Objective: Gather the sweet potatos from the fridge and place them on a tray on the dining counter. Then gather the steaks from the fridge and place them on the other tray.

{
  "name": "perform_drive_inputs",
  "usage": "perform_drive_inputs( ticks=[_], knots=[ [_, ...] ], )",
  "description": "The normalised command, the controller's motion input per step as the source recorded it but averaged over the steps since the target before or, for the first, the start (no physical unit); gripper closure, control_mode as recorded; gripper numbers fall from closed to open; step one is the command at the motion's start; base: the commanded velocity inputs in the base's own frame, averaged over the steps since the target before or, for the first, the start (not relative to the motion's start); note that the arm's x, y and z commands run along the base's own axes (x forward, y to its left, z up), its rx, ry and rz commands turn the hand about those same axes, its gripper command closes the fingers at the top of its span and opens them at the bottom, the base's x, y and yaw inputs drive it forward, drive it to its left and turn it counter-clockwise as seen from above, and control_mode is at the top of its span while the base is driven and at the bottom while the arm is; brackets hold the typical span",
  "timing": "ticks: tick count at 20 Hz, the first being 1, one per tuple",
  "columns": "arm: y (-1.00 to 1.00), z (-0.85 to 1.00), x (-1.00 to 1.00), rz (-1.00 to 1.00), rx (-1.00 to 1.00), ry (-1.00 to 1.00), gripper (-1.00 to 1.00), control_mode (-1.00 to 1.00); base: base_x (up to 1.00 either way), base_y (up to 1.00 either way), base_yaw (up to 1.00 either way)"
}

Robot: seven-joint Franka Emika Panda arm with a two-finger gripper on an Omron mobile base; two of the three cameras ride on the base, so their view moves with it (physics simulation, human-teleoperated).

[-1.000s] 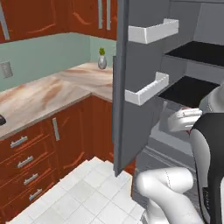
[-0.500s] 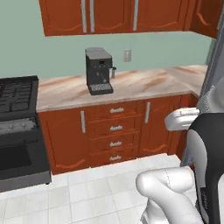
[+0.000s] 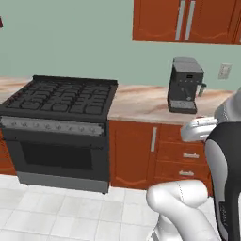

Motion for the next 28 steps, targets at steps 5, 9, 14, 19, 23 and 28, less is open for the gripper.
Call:
perform_drive_inputs(
  ticks=[5, 9, 14, 19, 23, 28],
  knots=[
    [0.00, 0.00, 0.00, 0.00, 0.00, 0.00, 1.00, 1.00, 0.00, 0.00, 1.00],
    [0.00, 0.00, 0.00, 0.00, 0.00, 0.00, 1.00, 1.00, 0.12, 0.00, 0.97],
    [0.00, 0.00, 0.00, 0.00, 0.00, 0.00, 1.00, 1.00, 0.77, -0.15, 0.78],
    [0.00, 0.00, 0.00, 0.00, 0.00, 0.00, 1.00, 1.00, 0.99, -0.65, 0.50],
    [0.00, 0.00, 0.00, 0.00, 0.00, 0.00, 1.00, 1.00, 1.00, -0.30, 0.44],
    [0.00, 0.00, 0.00, 0.00, 0.00, 0.00, 1.00, 1.00, 1.00, 0.01, 0.48]
  ],
)
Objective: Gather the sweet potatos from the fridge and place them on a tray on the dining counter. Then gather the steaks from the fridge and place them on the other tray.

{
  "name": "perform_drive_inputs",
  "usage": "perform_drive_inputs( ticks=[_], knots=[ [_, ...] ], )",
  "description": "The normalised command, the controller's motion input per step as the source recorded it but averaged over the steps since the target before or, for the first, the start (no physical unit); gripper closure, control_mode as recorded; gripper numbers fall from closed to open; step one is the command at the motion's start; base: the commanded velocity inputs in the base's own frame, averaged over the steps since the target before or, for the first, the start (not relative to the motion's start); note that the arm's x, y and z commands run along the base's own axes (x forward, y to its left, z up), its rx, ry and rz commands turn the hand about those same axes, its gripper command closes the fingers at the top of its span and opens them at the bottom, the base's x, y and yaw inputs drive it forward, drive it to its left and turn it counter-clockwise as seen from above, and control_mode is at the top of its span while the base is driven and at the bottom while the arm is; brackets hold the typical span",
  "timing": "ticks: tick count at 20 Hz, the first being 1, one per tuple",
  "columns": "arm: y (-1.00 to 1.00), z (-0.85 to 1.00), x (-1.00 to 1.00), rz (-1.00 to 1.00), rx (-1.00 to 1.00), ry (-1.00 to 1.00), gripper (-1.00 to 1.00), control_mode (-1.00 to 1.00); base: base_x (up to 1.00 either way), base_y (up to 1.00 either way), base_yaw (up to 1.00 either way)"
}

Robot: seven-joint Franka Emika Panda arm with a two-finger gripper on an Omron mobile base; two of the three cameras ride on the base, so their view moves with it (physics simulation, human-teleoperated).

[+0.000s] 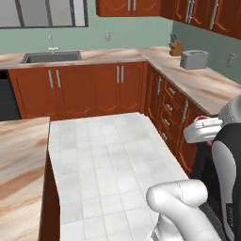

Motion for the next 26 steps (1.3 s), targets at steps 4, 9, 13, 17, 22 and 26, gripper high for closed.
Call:
perform_drive_inputs(
  ticks=[4, 9, 13, 17, 22, 26],
  knots=[
    [0.00, 0.00, 0.00, 0.00, 0.00, 0.00, 1.00, 1.00, 1.00, -0.01, 0.41],
    [0.00, 0.00, 0.00, 0.00, 0.00, 0.00, 1.00, 1.00, 1.00, -0.06, 0.21],
    [0.00, 0.00, 0.00, 0.00, 0.00, 0.00, 1.00, 1.00, 1.00, -0.46, 0.21],
    [0.00, 0.00, 0.00, 0.00, 0.00, 0.00, 1.00, 1.00, 1.00, -0.44, 0.28],
    [0.00, 0.00, 0.00, 0.00, 0.00, 0.00, 1.00, 1.00, 1.00, -0.13, 0.55],
    [0.00, 0.00, 0.00, 0.00, 0.00, 0.00, 1.00, 1.00, 1.00, -0.14, 0.68]
  ],
)
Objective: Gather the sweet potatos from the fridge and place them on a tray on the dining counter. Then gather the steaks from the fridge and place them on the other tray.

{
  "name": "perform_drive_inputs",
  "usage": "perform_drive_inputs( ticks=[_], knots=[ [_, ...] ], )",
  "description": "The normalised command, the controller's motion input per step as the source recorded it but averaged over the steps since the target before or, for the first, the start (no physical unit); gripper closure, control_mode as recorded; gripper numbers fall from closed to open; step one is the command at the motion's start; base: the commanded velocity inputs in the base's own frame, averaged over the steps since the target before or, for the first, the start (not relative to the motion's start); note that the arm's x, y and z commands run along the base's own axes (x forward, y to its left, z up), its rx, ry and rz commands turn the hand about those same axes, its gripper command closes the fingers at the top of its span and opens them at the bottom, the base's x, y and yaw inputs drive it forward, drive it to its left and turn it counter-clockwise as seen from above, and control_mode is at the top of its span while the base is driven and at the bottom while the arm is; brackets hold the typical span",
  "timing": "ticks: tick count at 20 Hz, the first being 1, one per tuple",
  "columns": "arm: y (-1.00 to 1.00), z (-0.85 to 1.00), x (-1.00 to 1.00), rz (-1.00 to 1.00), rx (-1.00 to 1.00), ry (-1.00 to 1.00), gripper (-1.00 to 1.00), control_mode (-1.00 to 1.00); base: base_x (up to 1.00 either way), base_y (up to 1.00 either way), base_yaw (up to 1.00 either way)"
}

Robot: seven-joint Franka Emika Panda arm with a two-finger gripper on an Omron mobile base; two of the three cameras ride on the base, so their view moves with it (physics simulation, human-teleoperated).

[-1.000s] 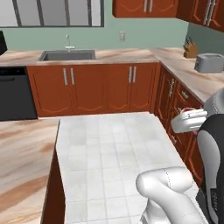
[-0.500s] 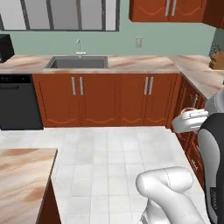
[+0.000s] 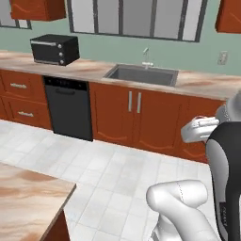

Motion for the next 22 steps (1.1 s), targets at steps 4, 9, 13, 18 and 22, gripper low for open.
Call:
perform_drive_inputs(
  ticks=[4, 9, 13, 18, 22],
  knots=[
    [0.00, 0.00, 0.00, 0.00, 0.00, 0.00, 1.00, 1.00, 0.98, -0.54, 0.57],
    [0.00, 0.00, 0.00, 0.00, 0.00, 0.00, 1.00, 1.00, 0.94, -0.74, 0.48],
    [0.00, 0.00, 0.00, 0.00, 0.00, 0.00, 1.00, 1.00, 0.93, -0.62, 0.55],
    [0.00, 0.00, 0.00, 0.00, 0.00, 0.00, 1.00, 1.00, 0.99, -0.27, 0.66],
    [0.00, 0.00, 0.00, 0.00, 0.00, 0.00, 1.00, 1.00, 1.00, -0.01, 0.55]
  ],
)
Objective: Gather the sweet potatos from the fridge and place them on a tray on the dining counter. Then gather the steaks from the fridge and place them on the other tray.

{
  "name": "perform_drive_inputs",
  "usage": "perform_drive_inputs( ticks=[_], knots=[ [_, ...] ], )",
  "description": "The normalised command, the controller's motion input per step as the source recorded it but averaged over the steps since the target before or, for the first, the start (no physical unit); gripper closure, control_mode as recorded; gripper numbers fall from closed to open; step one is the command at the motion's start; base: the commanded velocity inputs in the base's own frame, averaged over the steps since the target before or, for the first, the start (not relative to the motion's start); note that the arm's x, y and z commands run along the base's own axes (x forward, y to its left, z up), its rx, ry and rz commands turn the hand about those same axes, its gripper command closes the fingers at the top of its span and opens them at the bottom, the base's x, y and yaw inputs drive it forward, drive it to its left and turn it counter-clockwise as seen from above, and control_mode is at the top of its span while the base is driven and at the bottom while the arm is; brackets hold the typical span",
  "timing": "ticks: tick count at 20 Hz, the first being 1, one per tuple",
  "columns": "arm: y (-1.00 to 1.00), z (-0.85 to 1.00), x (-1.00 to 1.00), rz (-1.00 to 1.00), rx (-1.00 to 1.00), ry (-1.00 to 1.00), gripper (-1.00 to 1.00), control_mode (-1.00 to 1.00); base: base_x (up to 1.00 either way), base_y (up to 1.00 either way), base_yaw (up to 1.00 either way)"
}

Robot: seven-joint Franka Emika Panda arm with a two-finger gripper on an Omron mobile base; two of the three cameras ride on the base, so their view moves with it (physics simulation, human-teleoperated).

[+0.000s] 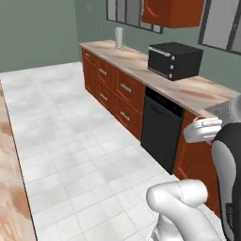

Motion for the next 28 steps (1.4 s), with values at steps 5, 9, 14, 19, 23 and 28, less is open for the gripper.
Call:
perform_drive_inputs(
  ticks=[5, 9, 14, 19, 23, 28],
  knots=[
    [0.00, 0.00, 0.00, 0.00, 0.00, 0.00, 1.00, 1.00, 1.00, -0.02, 0.46],
    [0.00, 0.00, 0.00, 0.00, 0.00, 0.00, 1.00, 1.00, 1.00, -0.37, 0.32],
    [0.00, 0.00, 0.00, 0.00, 0.00, 0.00, 1.00, 1.00, 1.00, -0.29, 0.14],
    [0.00, 0.00, 0.00, 0.00, 0.00, 0.00, 1.00, 1.00, 1.00, 0.13, 0.01],
    [0.00, 0.00, 0.00, 0.00, 0.00, 0.00, 1.00, 1.00, 1.00, 0.09, 0.01],
    [0.00, 0.00, 0.00, 0.00, 0.00, 0.00, 1.00, 1.00, 1.00, 0.02, 0.04]
  ],
)
